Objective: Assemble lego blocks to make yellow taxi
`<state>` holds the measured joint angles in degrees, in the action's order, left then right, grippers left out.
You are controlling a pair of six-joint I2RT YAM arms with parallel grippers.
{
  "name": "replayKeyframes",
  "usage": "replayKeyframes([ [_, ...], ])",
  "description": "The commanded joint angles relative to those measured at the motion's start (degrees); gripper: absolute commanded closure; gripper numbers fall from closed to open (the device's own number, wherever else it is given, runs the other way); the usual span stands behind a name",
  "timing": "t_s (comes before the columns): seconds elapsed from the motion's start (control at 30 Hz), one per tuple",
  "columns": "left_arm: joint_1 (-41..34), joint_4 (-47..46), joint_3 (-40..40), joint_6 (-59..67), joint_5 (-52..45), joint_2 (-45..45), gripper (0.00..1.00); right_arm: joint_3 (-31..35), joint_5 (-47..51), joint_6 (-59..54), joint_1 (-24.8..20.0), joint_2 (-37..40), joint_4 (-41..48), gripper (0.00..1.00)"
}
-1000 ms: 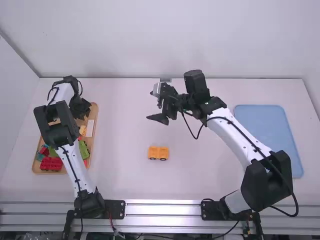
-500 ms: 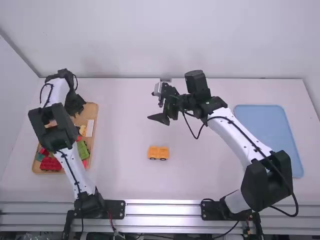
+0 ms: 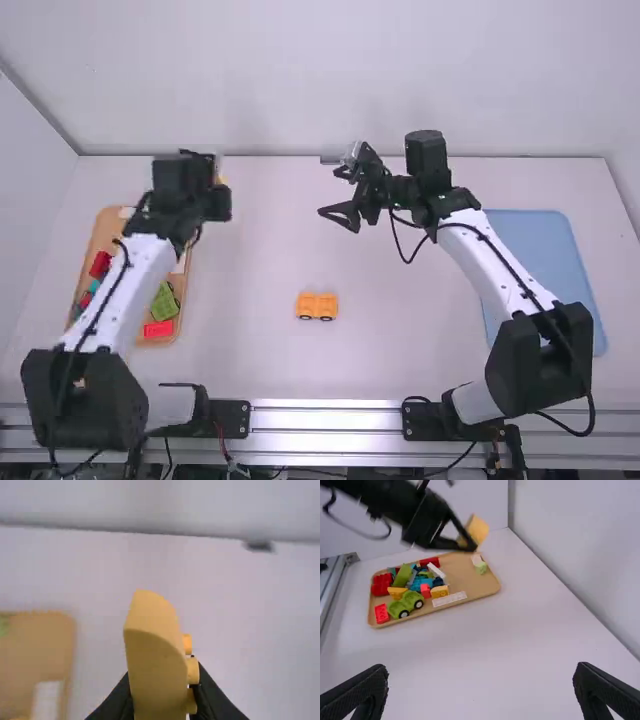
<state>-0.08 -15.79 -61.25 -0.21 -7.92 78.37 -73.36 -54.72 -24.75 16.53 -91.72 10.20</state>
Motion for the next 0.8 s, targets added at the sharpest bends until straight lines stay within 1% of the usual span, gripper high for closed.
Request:
replayKeyframes([
  [0.0, -4.8, 5.0, 8.7, 14.6, -8.0, -4.7, 0.98, 0.3, -4.3, -0.8, -0.6, -0.5, 1.5, 0.01],
  [0.03, -6.4, 7.7, 11.1, 15.5, -7.8, -6.0, 0.98, 0.3, -4.6, -2.1, -0.9, -0.5, 2.5, 0.00],
  [0.1, -9.6, 14.9, 16.5, 15.7, -7.0, -8.7, 0.88, 0.8, -5.9, -4.5, -1.4, -0.5, 4.0, 0.02],
  [0.17, -11.6, 21.2, 20.6, 15.1, -7.1, -10.2, 0.82, 1.2, -7.7, -5.5, -2.1, -0.5, 4.4, 0.05],
  [0.2, -12.1, 23.3, 21.8, 14.4, -7.1, -10.6, 0.84, 1.2, -8.5, -5.6, -2.5, -0.5, 4.9, 0.05],
  [0.23, -12.8, 26.3, 23.5, 13.2, -7.1, -11.1, 0.90, 1.2, -10.0, -5.7, -3.2, -0.3, 5.3, 0.08],
  [0.33, -14.1, 30.0, 25.8, 10.9, -8.0, -11.2, 0.92, 1.6, -13.2, -7.0, -5.2, -0.2, 7.1, 0.14],
  [0.37, -14.4, 30.6, 26.1, 10.3, -8.2, -11.2, 0.92, 2.4, -14.3, -8.5, -5.5, -0.2, 7.9, 0.15],
  [0.4, -15.1, 31.1, 26.5, 9.4, -8.1, -11.2, 0.92, 4.3, -16.9, -10.8, -5.7, -0.2, 7.9, 0.13],
  [0.47, -15.9, 31.6, 26.8, 9.5, -8.1, -11.2, 0.93, 7.4, -20.7, -11.0, -5.4, -0.2, 4.0, 0.04],
  [0.5, -16.7, 32.0, 26.8, 9.7, -8.1, -11.1, 0.95, 9.8, -22.1, -7.0, -4.9, -0.2, -1.9, 0.01],
  [0.53, -17.3, 32.6, 26.8, 9.6, -7.7, -11.0, 0.97, 11.4, -21.5, -1.2, -4.4, -0.2, -7.6, 0.01],
  [0.57, -18.4, 33.7, 26.8, 9.4, -7.5, -10.7, 0.98, 13.6, -18.3, 7.7, -3.7, -0.3, -15.9, 0.02],
  [0.63, -20.0, 34.8, 26.8, 9.4, -7.5, -10.5, 0.98, 16.5, -13.1, 16.1, -2.6, -0.3, -24.9, 0.05],
  [0.7, -21.9, 35.4, 26.8, 9.4, -5.8, -10.5, 0.98, 20.1, -9.9, 21.3, -1.1, -0.3, -33.6, 0.09],
  [0.77, -23.7, 36.0, 26.8, 8.3, -1.2, -10.1, 0.98, 23.0, -8.7, 26.2, -0.2, -0.3, -41.7, 0.11],
])
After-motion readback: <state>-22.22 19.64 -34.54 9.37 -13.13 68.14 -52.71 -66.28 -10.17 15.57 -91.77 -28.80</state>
